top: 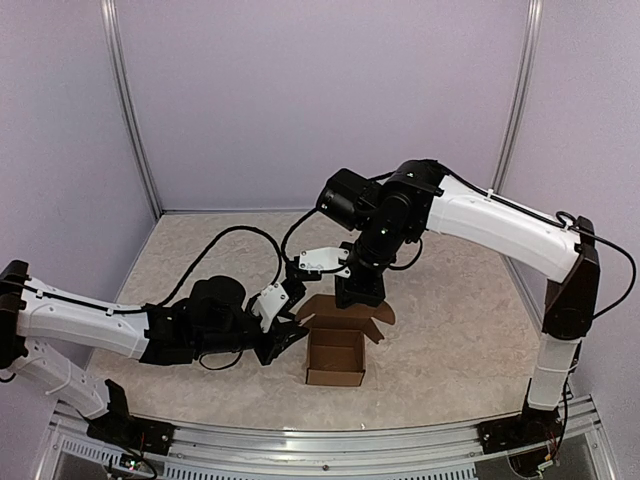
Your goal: Fold the paper box
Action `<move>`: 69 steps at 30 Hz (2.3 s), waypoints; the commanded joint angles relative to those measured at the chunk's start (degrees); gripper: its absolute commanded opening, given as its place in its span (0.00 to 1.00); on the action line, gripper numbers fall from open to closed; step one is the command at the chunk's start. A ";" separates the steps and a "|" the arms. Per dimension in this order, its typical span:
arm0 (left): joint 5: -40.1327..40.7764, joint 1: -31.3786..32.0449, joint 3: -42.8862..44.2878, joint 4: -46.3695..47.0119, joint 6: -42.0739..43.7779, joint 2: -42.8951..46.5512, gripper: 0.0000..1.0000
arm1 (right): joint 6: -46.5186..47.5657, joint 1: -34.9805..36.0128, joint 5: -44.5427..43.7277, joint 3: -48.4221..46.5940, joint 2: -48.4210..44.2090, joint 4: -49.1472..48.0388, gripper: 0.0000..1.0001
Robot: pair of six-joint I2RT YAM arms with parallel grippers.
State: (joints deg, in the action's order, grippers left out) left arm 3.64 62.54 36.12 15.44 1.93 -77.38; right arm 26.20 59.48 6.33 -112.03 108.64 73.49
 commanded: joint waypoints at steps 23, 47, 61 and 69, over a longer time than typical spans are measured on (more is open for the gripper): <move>0.40 -0.04 1.03 -0.62 0.57 0.87 0.00 | -6.97 -0.37 -5.12 12.24 -14.52 -14.32 0.46; 1.93 0.21 -0.89 0.18 -7.67 2.53 0.00 | -31.24 -1.21 -10.26 82.57 -58.58 -78.58 0.63; 2.84 0.29 0.71 -1.51 -8.53 1.16 0.00 | -34.91 -1.21 -8.08 83.45 -45.55 -90.13 0.41; 4.14 0.25 0.75 -2.10 -8.79 1.38 0.00 | -35.43 -1.04 -8.30 82.76 -42.44 -90.43 0.19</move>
State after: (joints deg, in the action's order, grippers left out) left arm 6.50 62.57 35.44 14.44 -6.20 -75.81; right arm -8.58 58.70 -1.67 -28.16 65.23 -15.16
